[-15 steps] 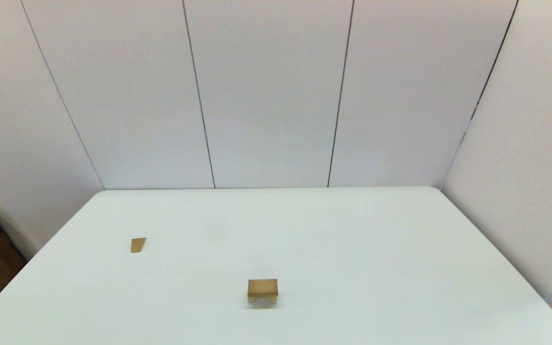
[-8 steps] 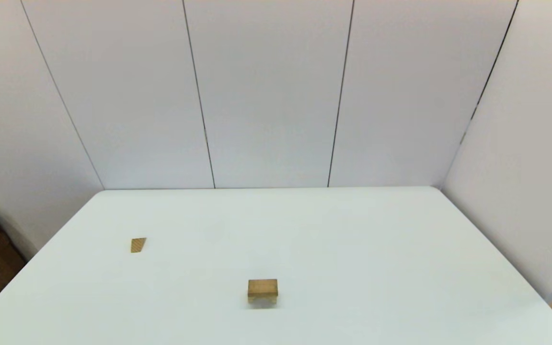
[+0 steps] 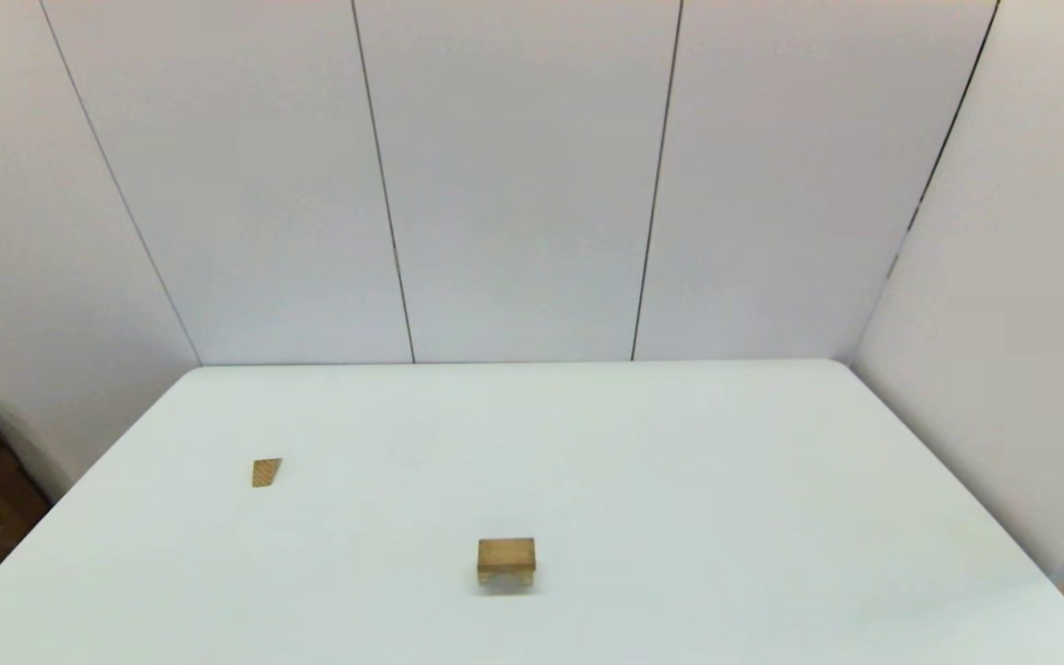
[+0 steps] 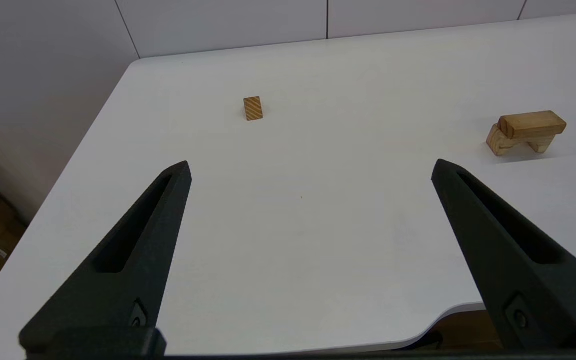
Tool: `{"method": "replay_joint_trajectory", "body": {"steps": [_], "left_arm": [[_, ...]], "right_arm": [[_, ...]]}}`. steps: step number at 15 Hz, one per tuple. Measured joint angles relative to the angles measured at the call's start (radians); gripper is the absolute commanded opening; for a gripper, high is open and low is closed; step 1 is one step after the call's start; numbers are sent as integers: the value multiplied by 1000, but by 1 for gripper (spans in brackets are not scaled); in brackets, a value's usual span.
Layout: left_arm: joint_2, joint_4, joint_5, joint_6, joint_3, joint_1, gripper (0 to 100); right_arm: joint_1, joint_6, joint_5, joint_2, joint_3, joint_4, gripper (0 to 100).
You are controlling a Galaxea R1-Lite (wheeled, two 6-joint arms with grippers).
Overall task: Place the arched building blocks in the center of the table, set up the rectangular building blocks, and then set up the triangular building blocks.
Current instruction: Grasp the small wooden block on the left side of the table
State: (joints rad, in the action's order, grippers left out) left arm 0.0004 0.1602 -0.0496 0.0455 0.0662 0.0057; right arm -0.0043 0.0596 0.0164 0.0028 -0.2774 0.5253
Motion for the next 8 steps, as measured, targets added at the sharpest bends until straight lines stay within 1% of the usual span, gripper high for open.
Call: {"method": "replay_joint_trajectory", "body": {"steps": [2, 5, 6, 8], "left_arm": [[0, 1, 0, 1, 0, 0, 100], [0, 1, 0, 1, 0, 0, 100], [0, 2, 0, 1, 0, 0, 100], [0, 1, 0, 2, 0, 0, 100]], "right_arm": [[0, -21, -7, 9, 40, -70, 100], [0, -113, -32, 23, 145, -250, 100], [0, -121, -31, 23, 159, -274, 100], [0, -129, -25, 11, 175, -285, 100]]}}
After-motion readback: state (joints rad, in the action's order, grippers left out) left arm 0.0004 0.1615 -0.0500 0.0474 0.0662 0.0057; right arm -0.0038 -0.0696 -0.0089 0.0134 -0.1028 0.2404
